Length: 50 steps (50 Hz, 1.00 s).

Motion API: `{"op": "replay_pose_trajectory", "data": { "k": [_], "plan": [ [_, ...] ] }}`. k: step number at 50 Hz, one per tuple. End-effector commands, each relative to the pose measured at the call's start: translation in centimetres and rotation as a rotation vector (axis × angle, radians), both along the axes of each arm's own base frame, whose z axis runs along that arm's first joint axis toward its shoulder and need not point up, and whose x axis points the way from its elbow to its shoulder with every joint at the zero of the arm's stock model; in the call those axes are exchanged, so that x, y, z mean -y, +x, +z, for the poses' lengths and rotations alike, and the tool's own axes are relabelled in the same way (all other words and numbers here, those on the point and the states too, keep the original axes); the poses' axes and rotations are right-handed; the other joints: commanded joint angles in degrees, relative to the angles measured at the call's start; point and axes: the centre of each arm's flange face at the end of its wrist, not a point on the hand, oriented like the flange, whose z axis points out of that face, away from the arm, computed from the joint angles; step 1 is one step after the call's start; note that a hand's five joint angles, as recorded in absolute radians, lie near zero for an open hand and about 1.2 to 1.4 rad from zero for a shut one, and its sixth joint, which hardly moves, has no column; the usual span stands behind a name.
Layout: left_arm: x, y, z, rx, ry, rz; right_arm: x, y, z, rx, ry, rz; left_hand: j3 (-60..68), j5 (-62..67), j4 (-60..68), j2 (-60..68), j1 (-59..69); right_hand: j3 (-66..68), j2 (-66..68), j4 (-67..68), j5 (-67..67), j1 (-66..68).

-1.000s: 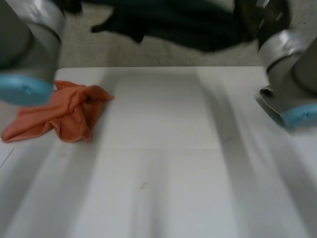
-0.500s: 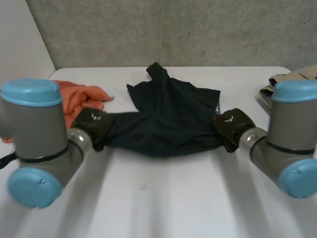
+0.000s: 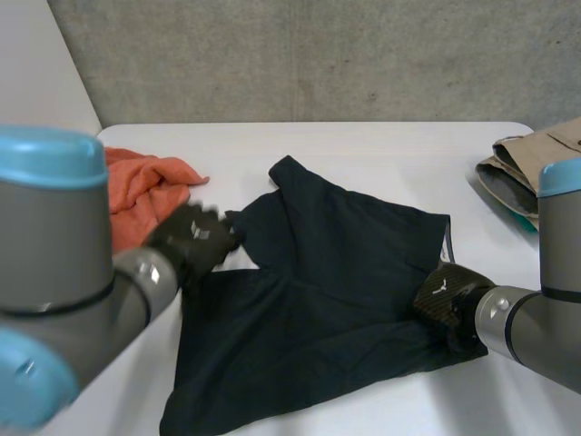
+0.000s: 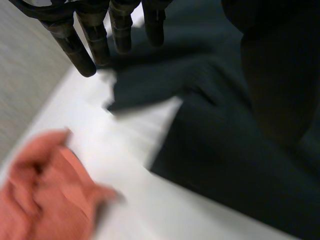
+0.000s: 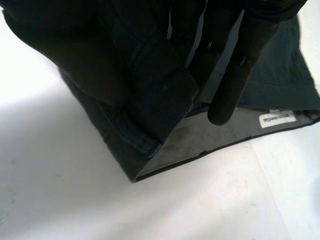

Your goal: Fold the laundry.

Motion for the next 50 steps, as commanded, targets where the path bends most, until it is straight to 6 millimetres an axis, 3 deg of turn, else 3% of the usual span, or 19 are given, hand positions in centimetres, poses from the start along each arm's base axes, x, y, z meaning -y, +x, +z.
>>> {"op": "replay_pose_trajectory", "data": {
  "k": [1,4,8,19,26,29,30,31,33,38,41,50],
  "plan": [
    [7.0,-3.6,-1.1,-0.103,-0.121,-0.119,0.6,0.1,-0.6,0.038,-0.040,-0.026,1.08,0.09,1.55,1.32,2.05,12.32,12.74,11.48,12.07,16.52],
    [9.8,-4.8,-2.8,-0.091,-0.121,-0.147,0.6,0.2,-1.0,0.043,-0.044,-0.028,9.79,8.80,10.26,10.03,10.76,12.32,12.74,11.48,12.07,16.52],
    [12.3,-5.0,-5.2,-0.024,-0.080,-0.134,0.7,0.1,-1.2,0.046,-0.046,-0.034,11.35,10.36,11.82,11.59,12.31,12.32,12.74,11.48,12.07,16.52],
    [15.7,-5.7,-8.8,0.078,-0.098,-0.183,1.2,-0.3,-1.5,0.055,-0.069,-0.051,19.90,18.91,20.37,20.14,20.87,12.32,12.74,11.48,12.07,16.52],
    [15.9,-6.5,-9.8,0.068,-0.126,-0.229,1.5,-0.4,-1.4,0.060,-0.084,-0.060,22.10,21.11,22.57,22.34,23.07,12.32,12.74,11.48,12.07,16.52],
    [16.4,-6.8,-10.5,0.049,-0.147,-0.250,1.6,-0.5,-1.4,0.061,-0.087,-0.063,40.56,39.57,41.03,40.80,41.52,12.32,12.74,11.48,12.07,16.52],
    [16.5,-7.0,-10.7,0.059,-0.163,-0.256,1.6,-0.5,-1.3,0.063,-0.088,-0.062,60.43,59.44,60.90,60.67,61.40,12.32,12.74,11.48,12.07,16.52],
    [16.4,-7.1,-10.9,0.072,-0.167,-0.258,1.6,-0.5,-1.4,0.063,-0.086,-0.062,68.11,67.12,68.58,68.35,69.07,12.32,12.74,11.48,12.07,16.52],
    [16.4,-7.1,-10.7,0.109,-0.185,-0.240,1.7,-0.5,-1.3,0.063,-0.089,-0.065,68.18,67.19,68.66,68.42,69.15,12.32,12.74,11.48,12.07,16.52],
    [17.1,-4.7,-8.2,0.235,-0.238,0.044,1.4,-0.4,-1.2,0.065,-0.090,-0.057,68.18,67.19,68.66,68.42,69.15,12.32,12.74,11.48,12.07,16.52],
    [16.9,-3.7,-8.0,0.276,-0.238,0.151,1.1,-0.2,-1.2,0.068,-0.089,-0.044,68.18,67.19,68.66,68.42,69.15,12.32,12.74,11.48,12.07,16.52],
    [13.8,-2.9,-8.3,0.374,-0.107,0.205,0.0,0.7,-1.3,0.063,-0.083,-0.005,68.18,67.19,68.66,68.42,69.15,12.32,12.74,11.48,12.07,16.52]
  ]
}}
